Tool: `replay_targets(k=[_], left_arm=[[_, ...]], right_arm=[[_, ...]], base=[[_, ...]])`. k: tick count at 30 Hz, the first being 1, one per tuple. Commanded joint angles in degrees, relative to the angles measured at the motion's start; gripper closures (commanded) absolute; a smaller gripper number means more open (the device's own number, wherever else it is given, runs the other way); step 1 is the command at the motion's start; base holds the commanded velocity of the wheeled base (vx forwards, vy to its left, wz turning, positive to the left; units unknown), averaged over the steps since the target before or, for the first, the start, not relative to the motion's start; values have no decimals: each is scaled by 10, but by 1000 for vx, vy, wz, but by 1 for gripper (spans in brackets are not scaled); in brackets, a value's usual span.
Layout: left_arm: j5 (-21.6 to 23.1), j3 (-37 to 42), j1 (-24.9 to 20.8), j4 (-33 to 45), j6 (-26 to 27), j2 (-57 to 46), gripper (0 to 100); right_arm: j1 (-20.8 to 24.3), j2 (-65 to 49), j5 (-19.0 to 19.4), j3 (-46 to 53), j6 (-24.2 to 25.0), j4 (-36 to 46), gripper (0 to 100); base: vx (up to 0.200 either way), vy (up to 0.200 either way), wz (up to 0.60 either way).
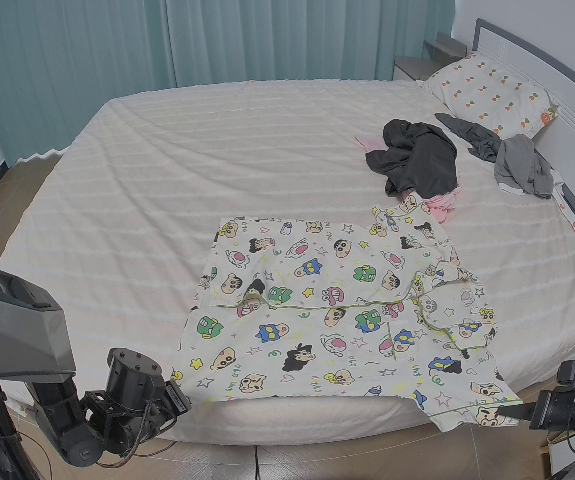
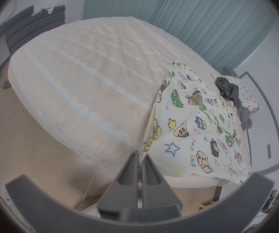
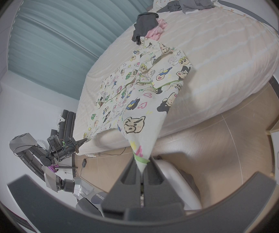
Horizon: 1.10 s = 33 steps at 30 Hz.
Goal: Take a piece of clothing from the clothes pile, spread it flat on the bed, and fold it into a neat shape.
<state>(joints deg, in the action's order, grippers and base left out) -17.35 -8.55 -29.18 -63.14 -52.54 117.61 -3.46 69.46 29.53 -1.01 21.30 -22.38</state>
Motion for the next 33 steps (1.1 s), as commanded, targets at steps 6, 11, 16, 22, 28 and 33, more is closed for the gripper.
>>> replay_targets(k=[6,11,16,22,28,33], left_arm=[[0,22,-11,0,-1,-5,100],[0,34,-23,1,-1,-1,100],[-1,13,-22,1,0,-4,100],[-1,-36,-4,2,12,-5,100],[-1,-111,26,36,27,-5,100],[0,-193,40,125,27,-11,100]], right_arm=[[0,-9,-2,10,-6,23,100],[0,-22,-2,9,-8,45,100],[-2,-23,-2,-27,-5,56,100],[-3,-27,-1,-80,1,91,100],[-3,-19,-1,-125,4,115,100],[-3,2,0,-150,4,114,100]], base=[[0,0,0],[0,0,0],[0,0,0],[0,0,0],[0,0,0],[0,0,0]])
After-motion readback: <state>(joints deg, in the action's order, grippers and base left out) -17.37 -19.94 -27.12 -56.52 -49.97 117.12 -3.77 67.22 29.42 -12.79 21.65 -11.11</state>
